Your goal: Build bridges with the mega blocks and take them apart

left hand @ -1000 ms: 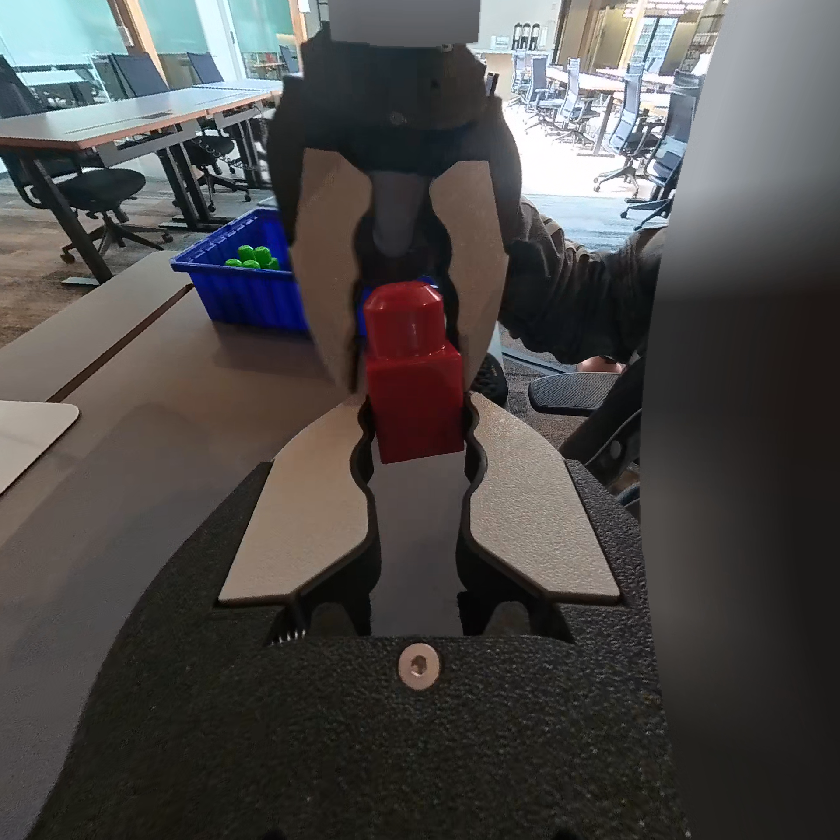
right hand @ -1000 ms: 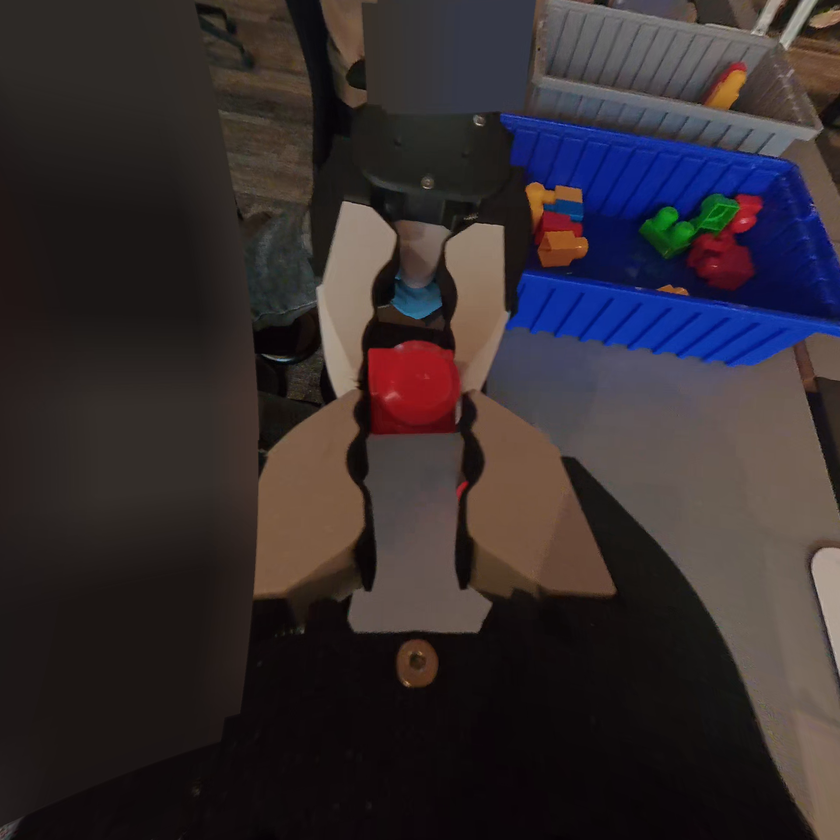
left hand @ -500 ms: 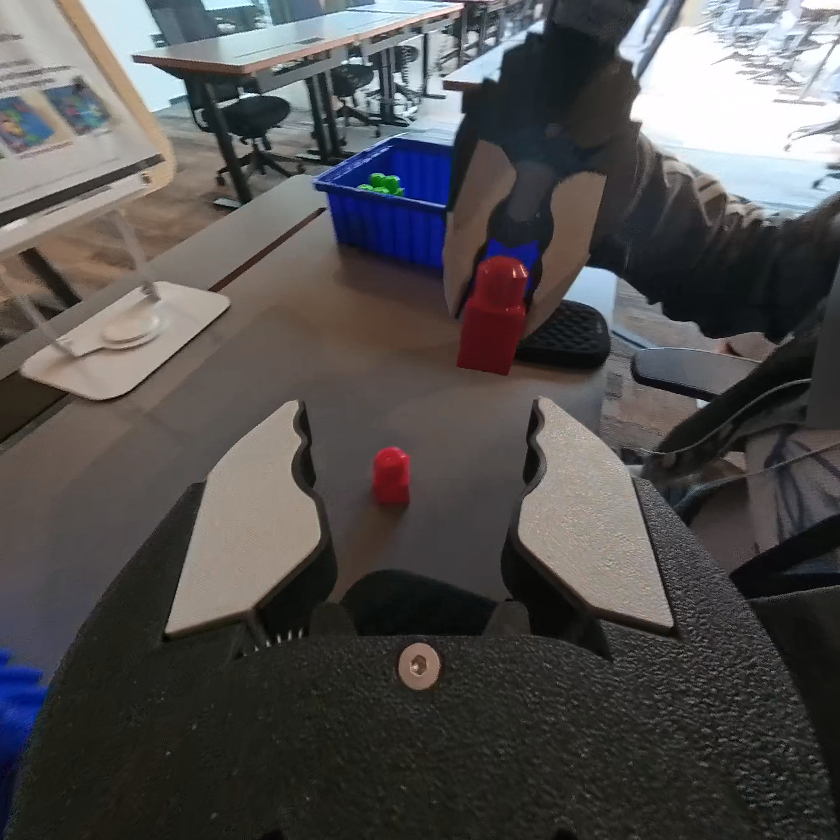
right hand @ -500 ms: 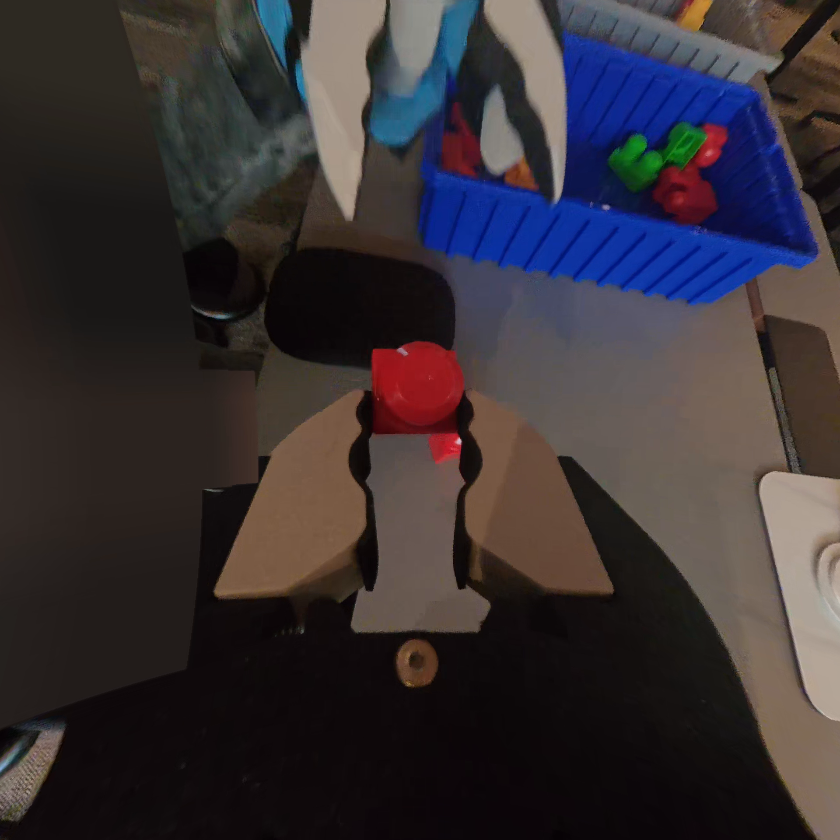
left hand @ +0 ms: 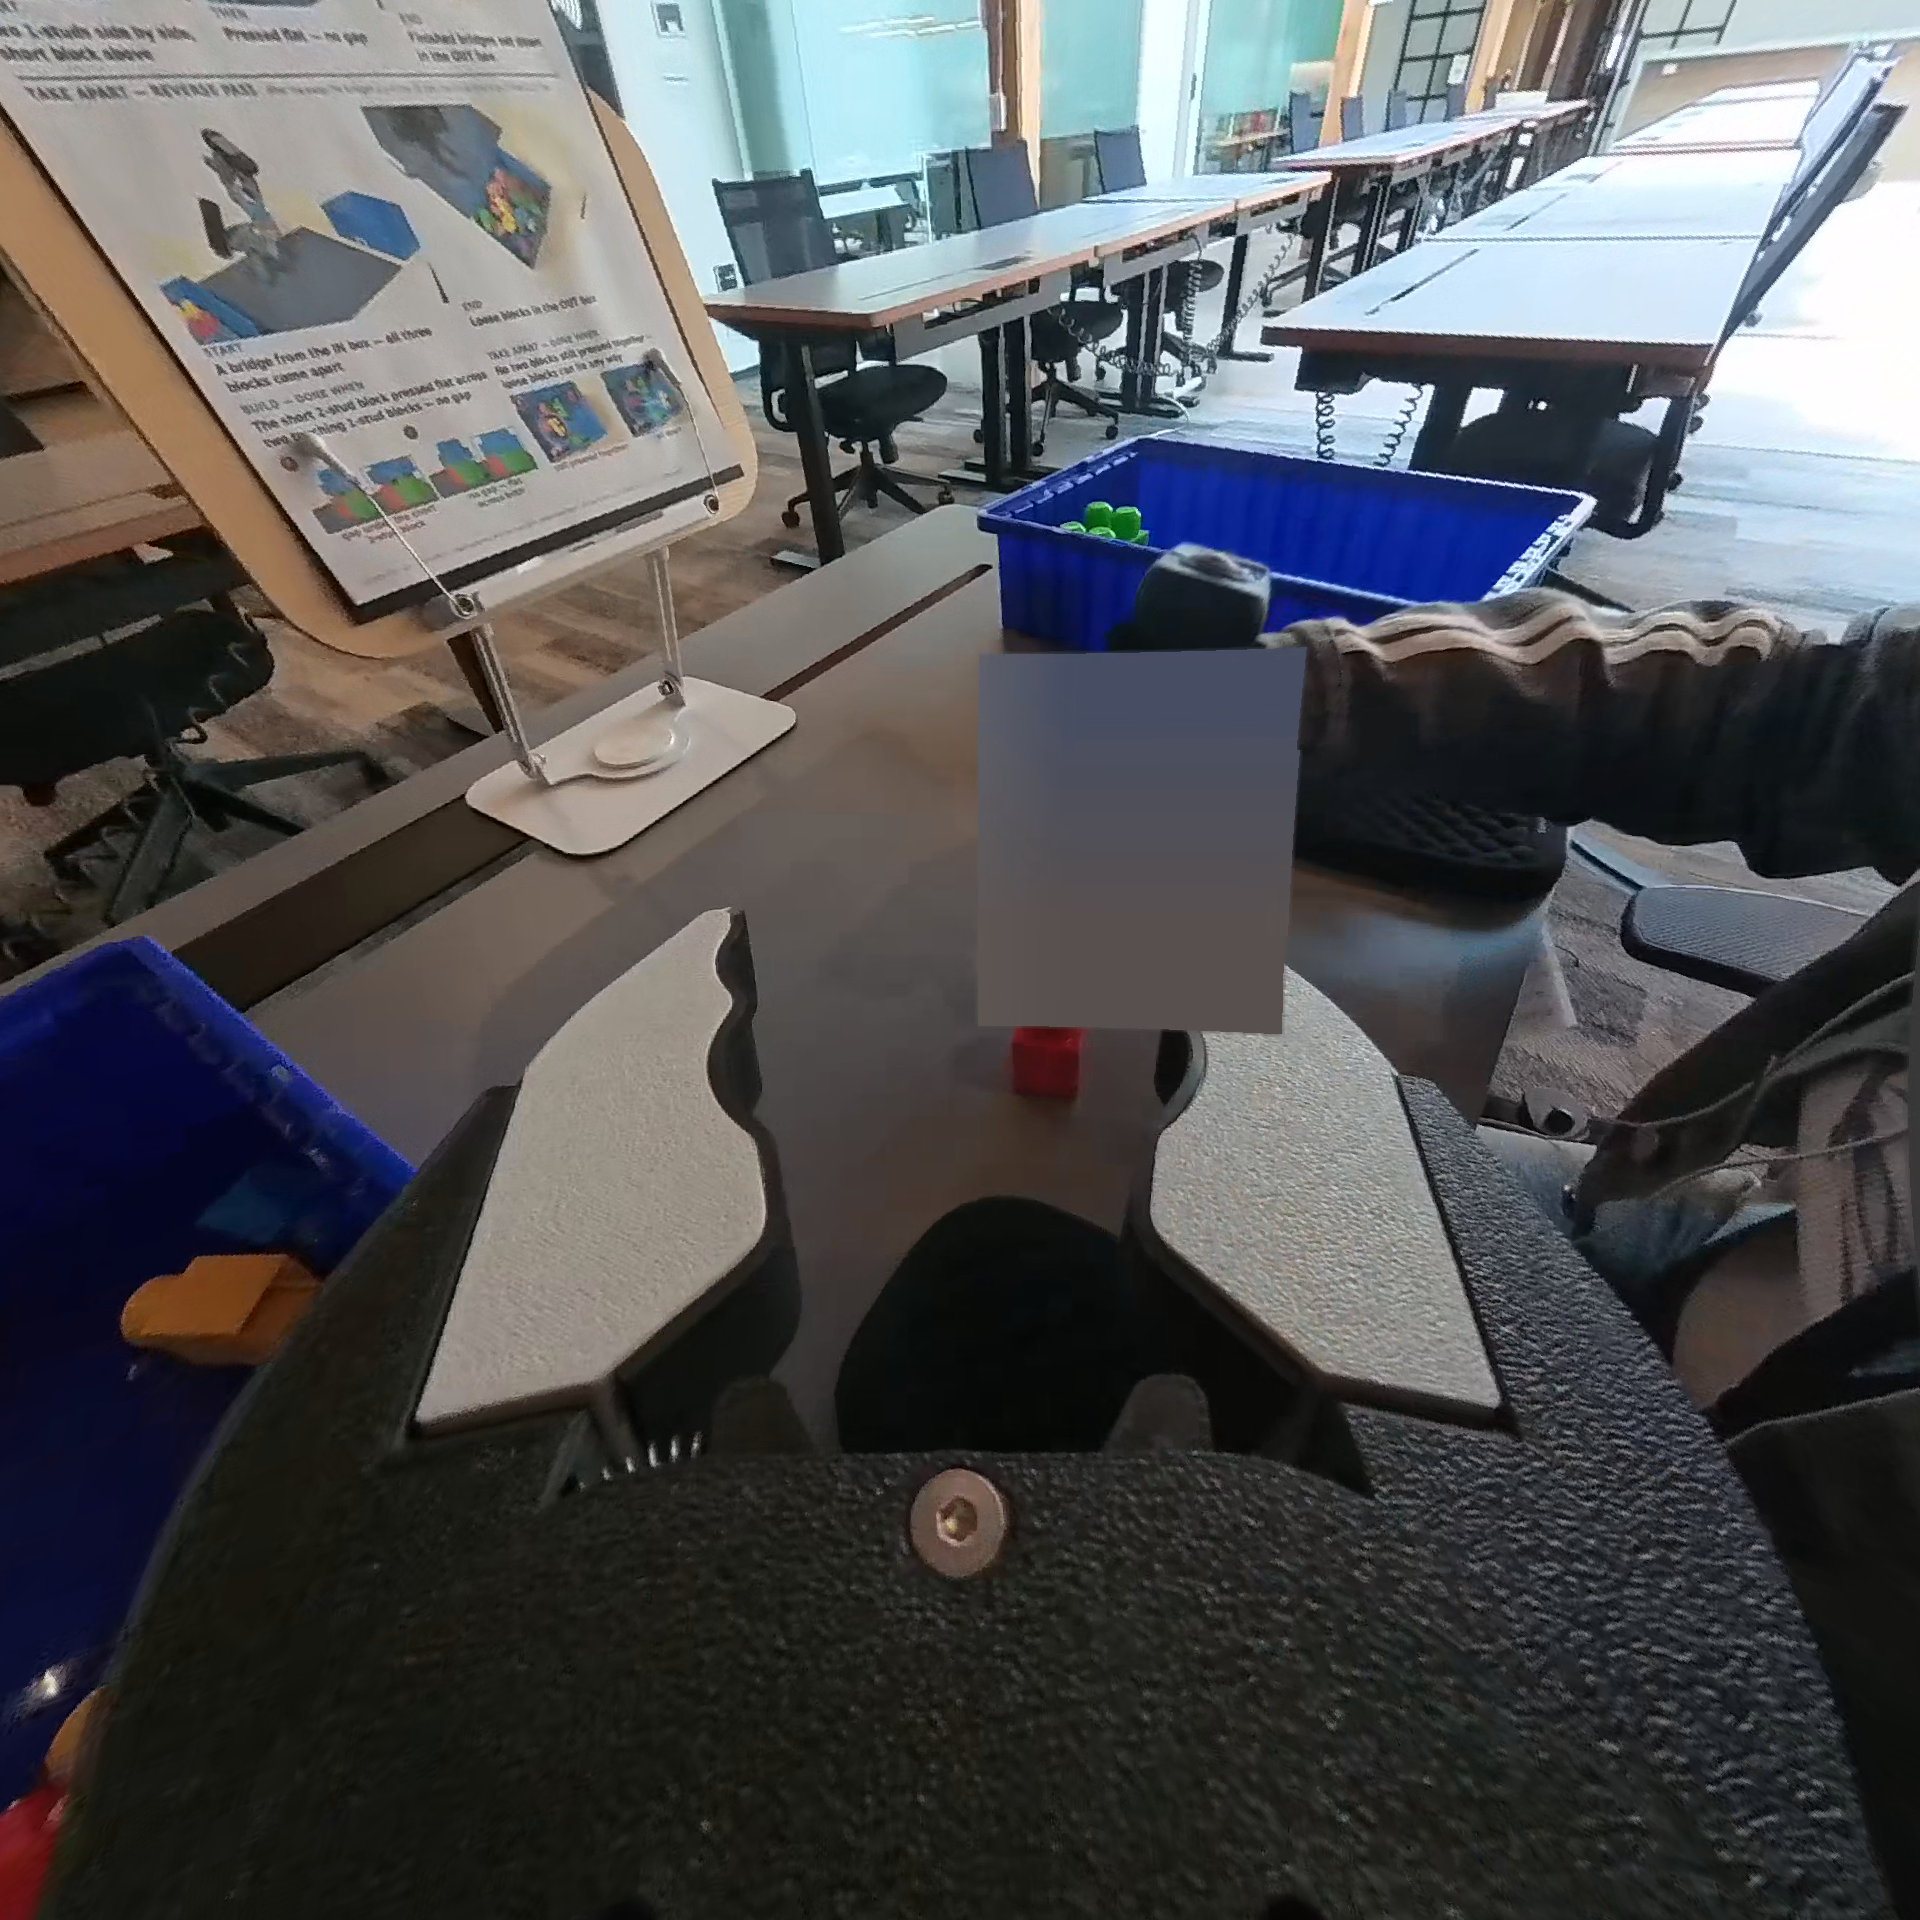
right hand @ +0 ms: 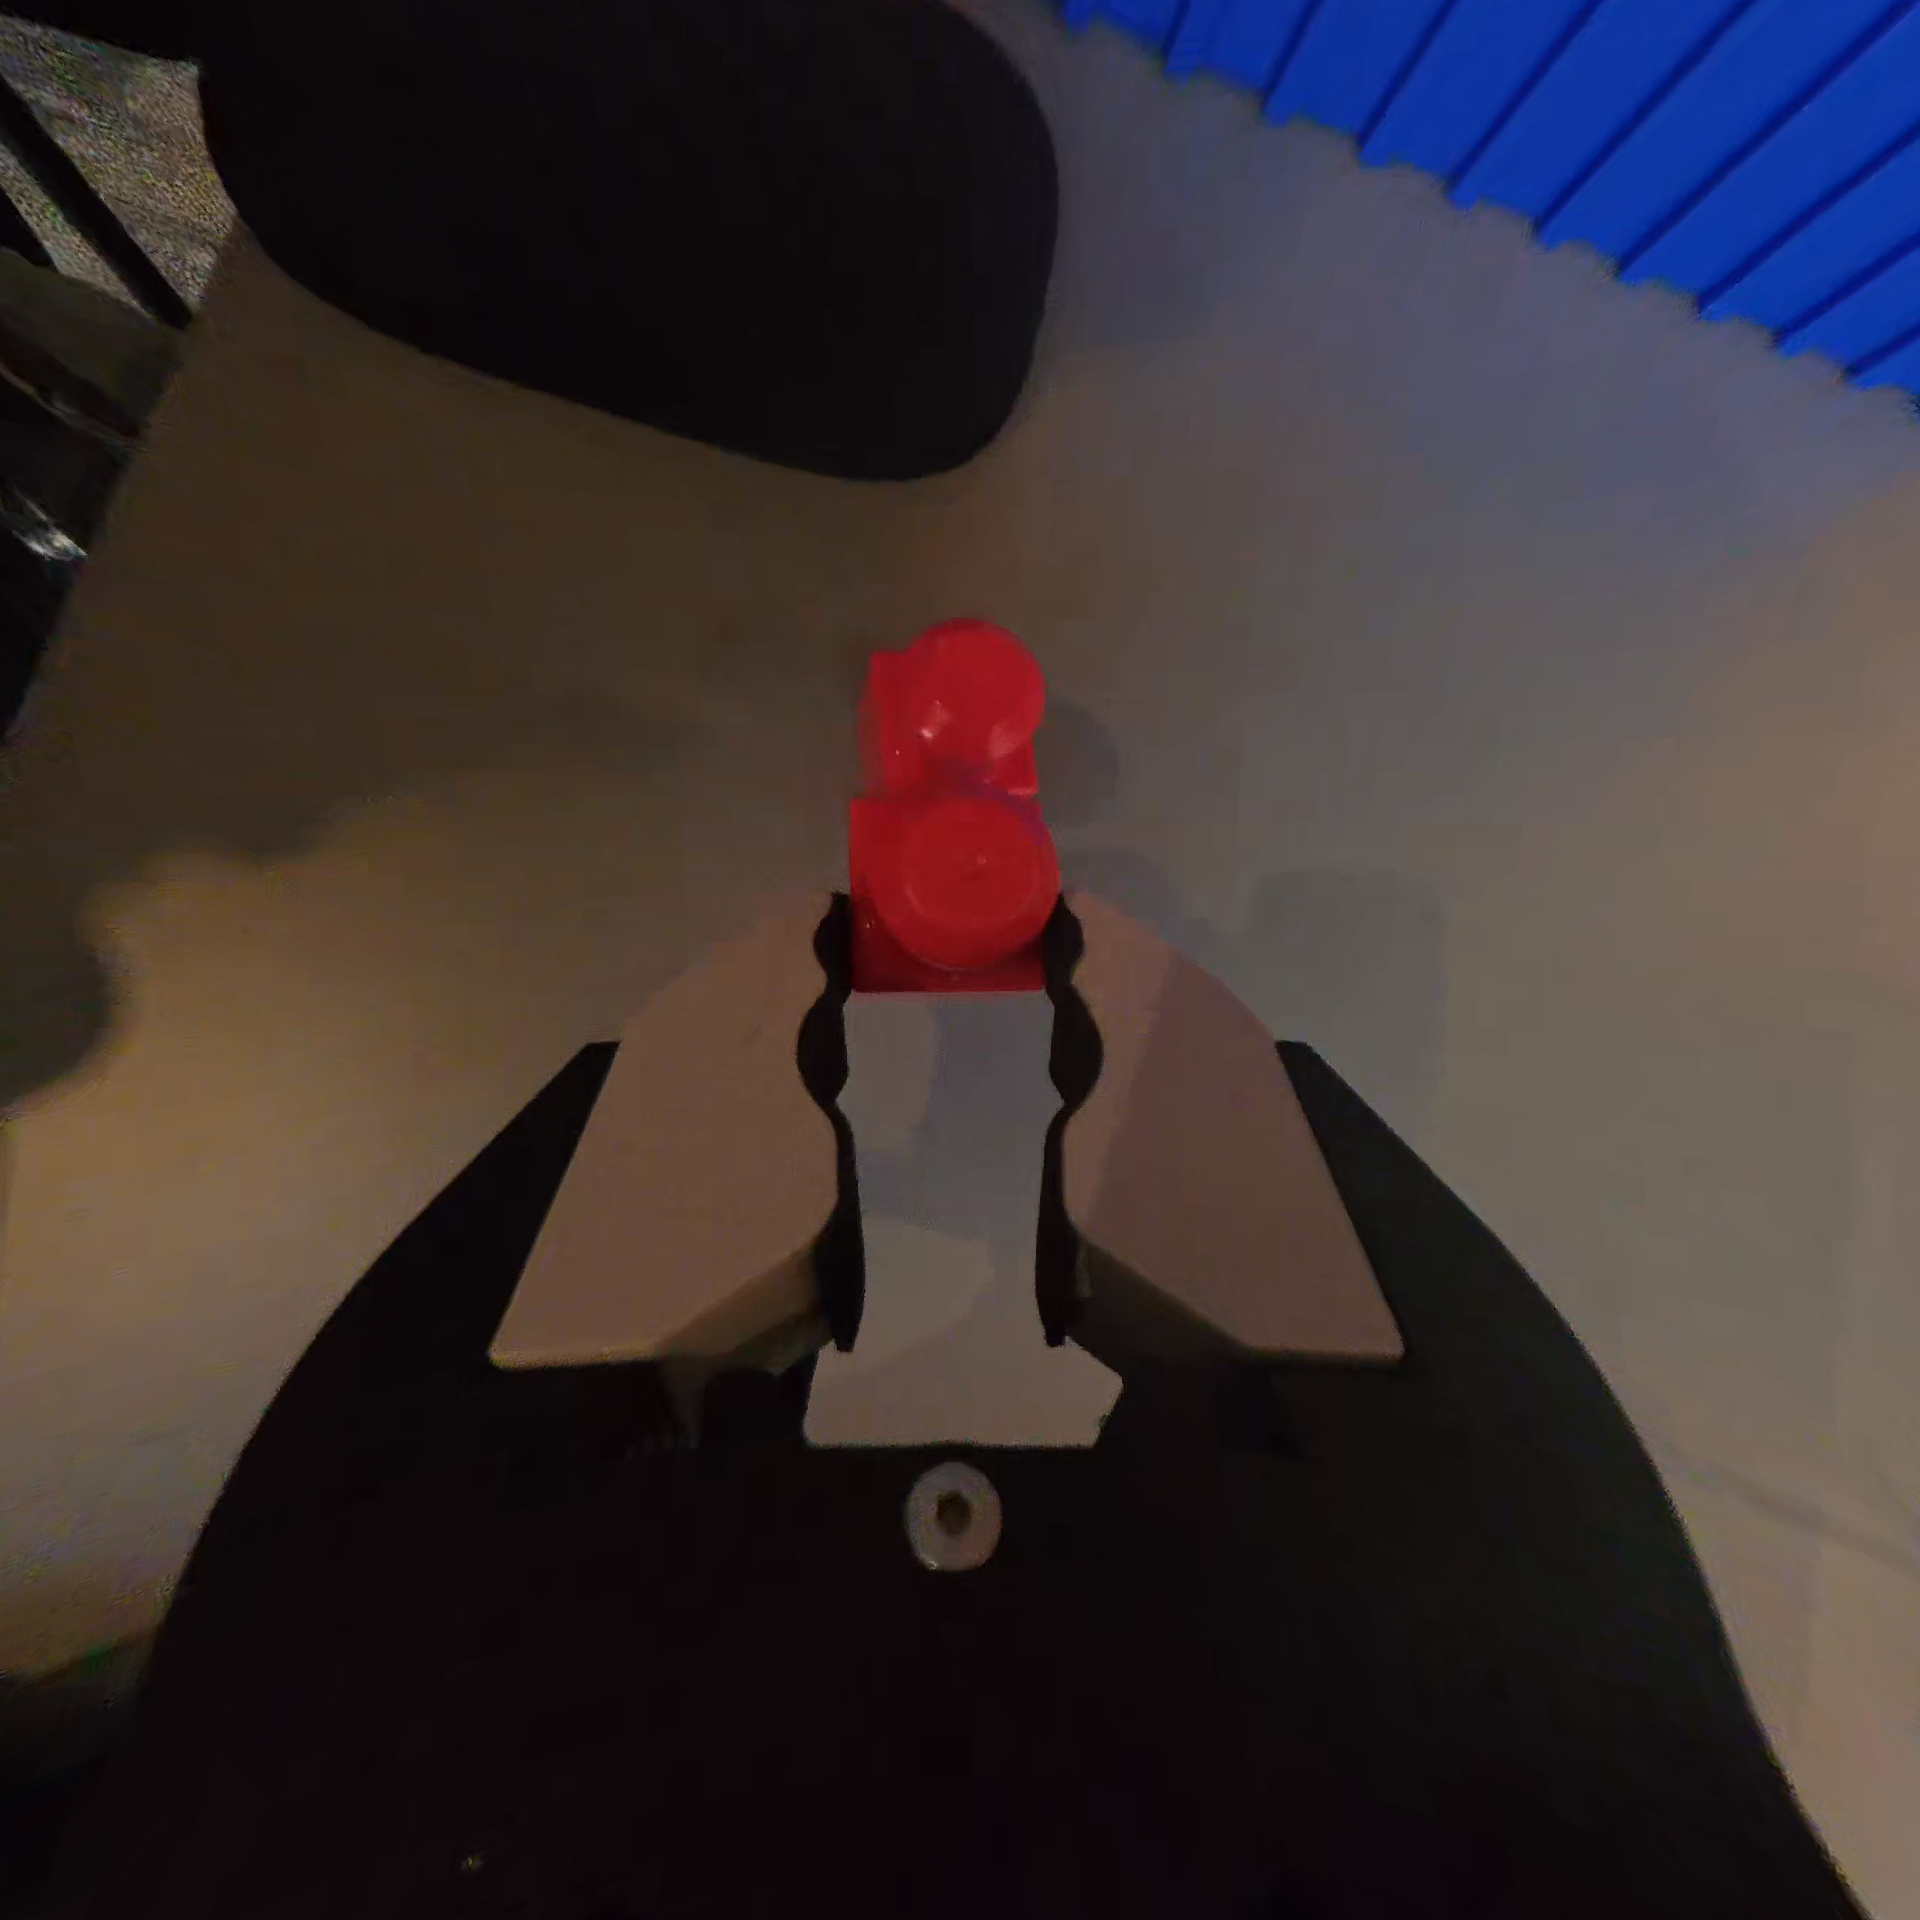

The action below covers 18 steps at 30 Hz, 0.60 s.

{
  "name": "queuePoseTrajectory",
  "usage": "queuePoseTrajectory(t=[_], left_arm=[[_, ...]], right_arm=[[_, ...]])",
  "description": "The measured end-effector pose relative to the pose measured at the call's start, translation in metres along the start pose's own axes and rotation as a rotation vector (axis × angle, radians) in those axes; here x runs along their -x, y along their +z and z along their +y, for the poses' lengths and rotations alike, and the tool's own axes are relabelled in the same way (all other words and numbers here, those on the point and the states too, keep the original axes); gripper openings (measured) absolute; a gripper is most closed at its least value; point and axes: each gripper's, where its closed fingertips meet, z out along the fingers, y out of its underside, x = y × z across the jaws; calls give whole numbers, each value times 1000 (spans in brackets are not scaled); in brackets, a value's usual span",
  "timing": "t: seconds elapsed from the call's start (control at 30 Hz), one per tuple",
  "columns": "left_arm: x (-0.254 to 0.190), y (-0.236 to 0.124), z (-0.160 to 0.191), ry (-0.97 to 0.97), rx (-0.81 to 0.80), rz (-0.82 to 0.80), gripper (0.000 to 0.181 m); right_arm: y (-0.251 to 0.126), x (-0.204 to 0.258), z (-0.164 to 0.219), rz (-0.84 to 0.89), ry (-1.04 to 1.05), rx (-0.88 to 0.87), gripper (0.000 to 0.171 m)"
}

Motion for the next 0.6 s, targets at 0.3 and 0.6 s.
queuePoseTrajectory(t=[0.3,0.6], left_arm=[[5,-7,3,-10,-8,11,74],[5,-8,5,-13,-2,8,75]], right_arm=[[25,-3,8,-31,-14,56,35],[30,-1,7,-47,19,31,35]])
